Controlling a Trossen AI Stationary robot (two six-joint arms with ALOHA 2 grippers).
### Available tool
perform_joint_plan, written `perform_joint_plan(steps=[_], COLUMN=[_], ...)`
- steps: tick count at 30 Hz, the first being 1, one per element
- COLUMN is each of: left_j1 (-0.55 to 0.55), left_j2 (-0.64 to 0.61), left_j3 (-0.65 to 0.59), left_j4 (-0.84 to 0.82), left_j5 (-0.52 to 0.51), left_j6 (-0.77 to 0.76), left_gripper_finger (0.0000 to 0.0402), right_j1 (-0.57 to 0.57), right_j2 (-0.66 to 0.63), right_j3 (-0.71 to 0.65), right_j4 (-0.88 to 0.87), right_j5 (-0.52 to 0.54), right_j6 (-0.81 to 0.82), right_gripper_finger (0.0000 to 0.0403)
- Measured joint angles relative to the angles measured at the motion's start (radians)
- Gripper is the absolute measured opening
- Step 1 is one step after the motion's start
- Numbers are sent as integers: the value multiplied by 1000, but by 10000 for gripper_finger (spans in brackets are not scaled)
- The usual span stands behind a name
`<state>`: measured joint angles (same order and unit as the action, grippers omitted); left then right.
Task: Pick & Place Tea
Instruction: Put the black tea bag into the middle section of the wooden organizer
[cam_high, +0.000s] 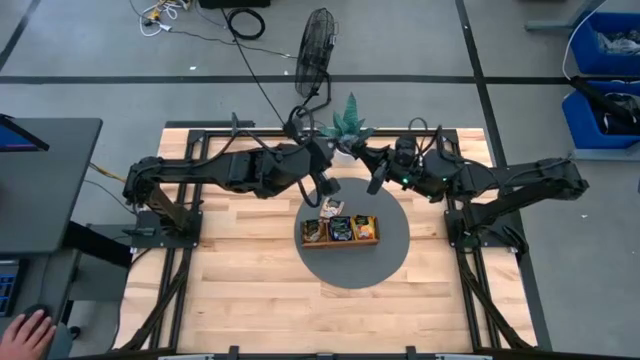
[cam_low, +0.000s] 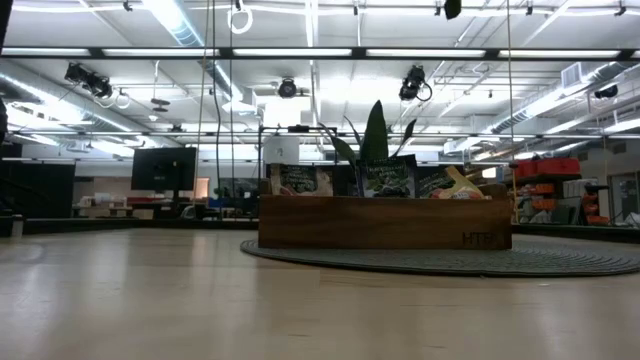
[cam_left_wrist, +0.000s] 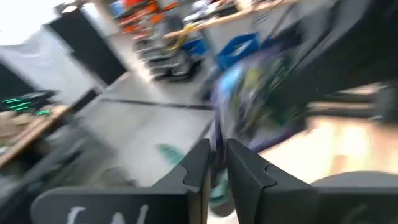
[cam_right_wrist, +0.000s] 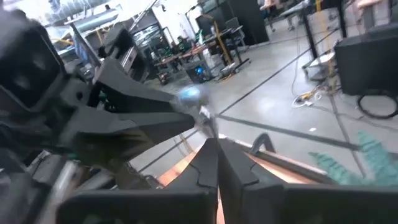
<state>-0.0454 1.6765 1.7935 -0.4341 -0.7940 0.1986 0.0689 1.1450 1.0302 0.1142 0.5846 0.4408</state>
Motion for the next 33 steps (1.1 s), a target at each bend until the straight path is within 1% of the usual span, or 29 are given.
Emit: perform_joint_plan(steps=[5, 7, 10, 11, 14, 18, 21, 24, 26, 29, 33], left_j1=[-3, -1, 3, 3, 3, 3, 2, -2, -2, -3, -2], left_j2=[-39, -53, -77, -90, -115, -135, -137, -136, -134, -132, -132], left_j3=[1, 1, 0, 0, 2, 0, 0, 0, 0, 0, 0], left_j4=[-18, -34, -77, -116, -192, -342, -444, -538, -581, -638, -722], left_j5=[-244, -286, -286, -285, -290, -290, -289, -251, -223, -214, -214], left_j6=[29, 30, 17, 4, -70, -217, -329, -422, -473, -531, -597], left_gripper_finger=[74, 78, 82, 82, 83, 83, 83, 83, 83, 83, 83], right_j1=[1, 1, 1, 1, 1, 1, 1, 1, 1, 0, 0], right_j2=[-53, -74, -97, -98, -73, 24, 112, 199, 254, 320, 420], right_j3=[0, 0, 1, 9, 91, 259, 381, 470, 498, 506, 507], right_j4=[-80, -105, -130, -157, -323, -590, -757, -894, -951, -971, -1023], right_j5=[4, -25, -114, -156, -239, -360, -461, -565, -628, -704, -716], right_j6=[-5, -5, -16, -22, -51, -125, -196, -252, -269, -290, -351], right_gripper_finger=[1, 1, 1, 1, 0, 0, 0, 0, 0, 0, 0])
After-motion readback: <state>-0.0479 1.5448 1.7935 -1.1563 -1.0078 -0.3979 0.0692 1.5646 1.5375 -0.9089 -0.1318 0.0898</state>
